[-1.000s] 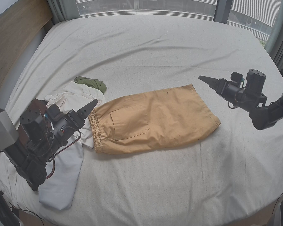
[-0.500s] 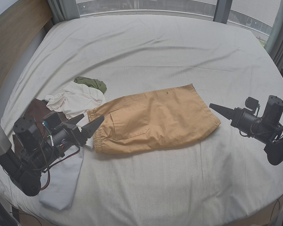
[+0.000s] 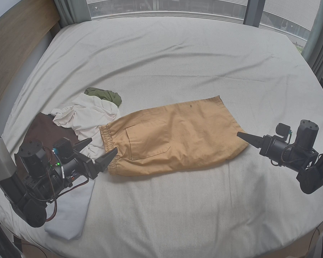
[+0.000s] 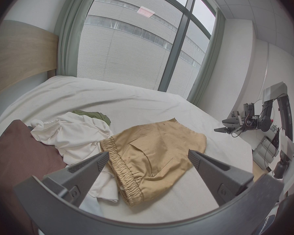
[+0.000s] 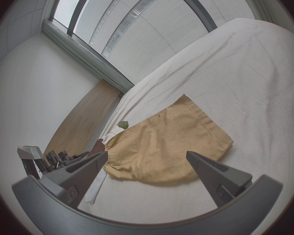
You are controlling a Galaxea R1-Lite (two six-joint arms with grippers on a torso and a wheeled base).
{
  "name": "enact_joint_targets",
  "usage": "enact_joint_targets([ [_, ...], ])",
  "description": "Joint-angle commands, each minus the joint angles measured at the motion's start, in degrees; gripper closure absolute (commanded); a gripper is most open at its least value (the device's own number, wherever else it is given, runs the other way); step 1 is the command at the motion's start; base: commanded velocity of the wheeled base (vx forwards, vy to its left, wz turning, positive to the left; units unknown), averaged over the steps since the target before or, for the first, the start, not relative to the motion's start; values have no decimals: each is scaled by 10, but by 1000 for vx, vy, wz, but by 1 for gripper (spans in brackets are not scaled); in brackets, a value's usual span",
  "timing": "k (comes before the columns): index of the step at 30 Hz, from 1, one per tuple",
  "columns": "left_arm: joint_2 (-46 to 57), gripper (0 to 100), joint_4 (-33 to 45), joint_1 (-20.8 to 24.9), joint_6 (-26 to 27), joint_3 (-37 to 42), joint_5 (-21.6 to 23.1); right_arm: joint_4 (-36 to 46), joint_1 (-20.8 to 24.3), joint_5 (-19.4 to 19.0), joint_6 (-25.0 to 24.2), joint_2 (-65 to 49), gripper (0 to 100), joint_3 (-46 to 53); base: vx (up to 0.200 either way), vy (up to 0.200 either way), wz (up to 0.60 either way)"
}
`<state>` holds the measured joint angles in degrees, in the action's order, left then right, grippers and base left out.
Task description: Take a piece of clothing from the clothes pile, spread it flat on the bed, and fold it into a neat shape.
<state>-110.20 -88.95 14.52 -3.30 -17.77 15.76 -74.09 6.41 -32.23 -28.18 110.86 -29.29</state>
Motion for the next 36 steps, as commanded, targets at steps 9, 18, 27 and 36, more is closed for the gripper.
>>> enact_joint_targets([
  [9,-11,0,-1,-3,1,4,1,-3,1,1,0,81,0,-1,0,0,0],
  [18,-25,0,-1,-2,-1,5,1,-7,2,2,0,127,0,-13,0,0,0],
  [27,-26,0,-1,-2,0,4,1,-9,-1,21,0,163,0,-38,0,0,0],
  [36,-26,0,-1,-3,0,4,1,-59,5,31,-6,204,0,-51,0,0,0],
])
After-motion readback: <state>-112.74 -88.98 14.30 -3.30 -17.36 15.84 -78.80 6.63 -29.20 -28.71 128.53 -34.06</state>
